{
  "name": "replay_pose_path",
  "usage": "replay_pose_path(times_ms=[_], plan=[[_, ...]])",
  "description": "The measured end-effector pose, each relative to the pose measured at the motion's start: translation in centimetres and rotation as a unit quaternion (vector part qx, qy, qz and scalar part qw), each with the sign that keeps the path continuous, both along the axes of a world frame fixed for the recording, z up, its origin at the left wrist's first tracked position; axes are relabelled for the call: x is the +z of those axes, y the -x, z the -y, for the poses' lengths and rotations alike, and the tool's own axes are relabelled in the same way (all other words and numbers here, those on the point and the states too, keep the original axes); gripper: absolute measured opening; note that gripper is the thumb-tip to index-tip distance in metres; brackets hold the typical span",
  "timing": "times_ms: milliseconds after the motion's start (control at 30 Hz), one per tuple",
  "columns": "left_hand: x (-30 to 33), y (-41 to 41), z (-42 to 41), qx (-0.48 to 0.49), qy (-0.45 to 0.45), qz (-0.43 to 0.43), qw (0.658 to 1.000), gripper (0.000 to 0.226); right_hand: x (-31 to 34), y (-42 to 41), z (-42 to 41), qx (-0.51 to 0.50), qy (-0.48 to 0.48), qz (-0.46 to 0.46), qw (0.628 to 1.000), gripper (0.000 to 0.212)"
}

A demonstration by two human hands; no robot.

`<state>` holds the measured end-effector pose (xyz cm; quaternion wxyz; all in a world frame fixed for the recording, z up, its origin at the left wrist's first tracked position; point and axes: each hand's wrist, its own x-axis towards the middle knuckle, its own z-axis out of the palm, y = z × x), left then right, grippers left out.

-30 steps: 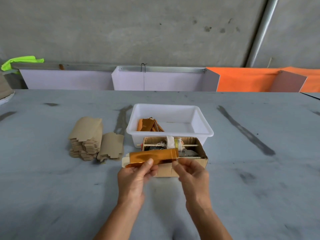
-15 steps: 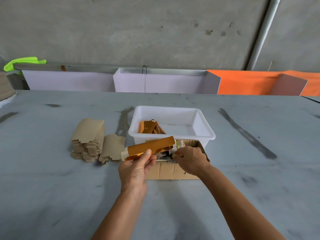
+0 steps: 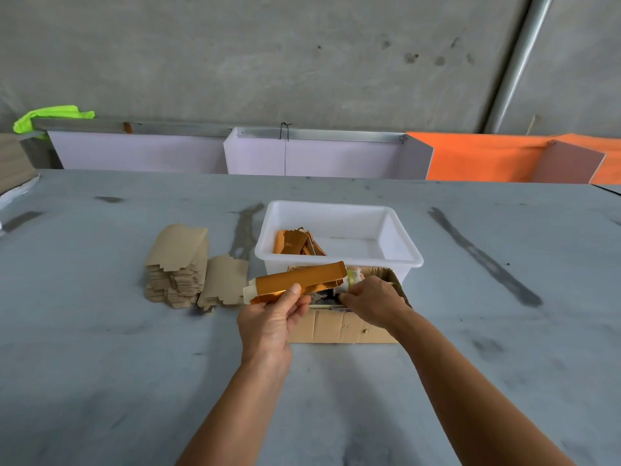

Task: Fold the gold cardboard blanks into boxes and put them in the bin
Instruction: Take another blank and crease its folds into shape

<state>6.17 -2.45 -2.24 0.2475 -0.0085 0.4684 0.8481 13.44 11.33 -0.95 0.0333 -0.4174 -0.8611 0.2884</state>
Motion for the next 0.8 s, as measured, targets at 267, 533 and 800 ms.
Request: replay_pose_path(times_ms=[267, 533, 800], plan=[[0.0, -0.2, -0.4, 0.0, -0.001, 0.018, 1.0, 0.014, 0.0, 0.0, -0.2, -0.041, -0.012, -0.065, 0.997, 0.018], [-0.3, -0.1, -0.8, 0.004, -0.005, 0.035, 0.999, 0.016, 0.3, -0.1, -0.7, -0.069, 0.006, -0.12, 0.99, 0.024], [-0.5, -0.9, -2.2, -0.012, -0.009, 0.054, 0.998, 0.021, 0.7, 0.3, -0.5, -0.095, -0.133, -0.073, 0.984, 0.024]])
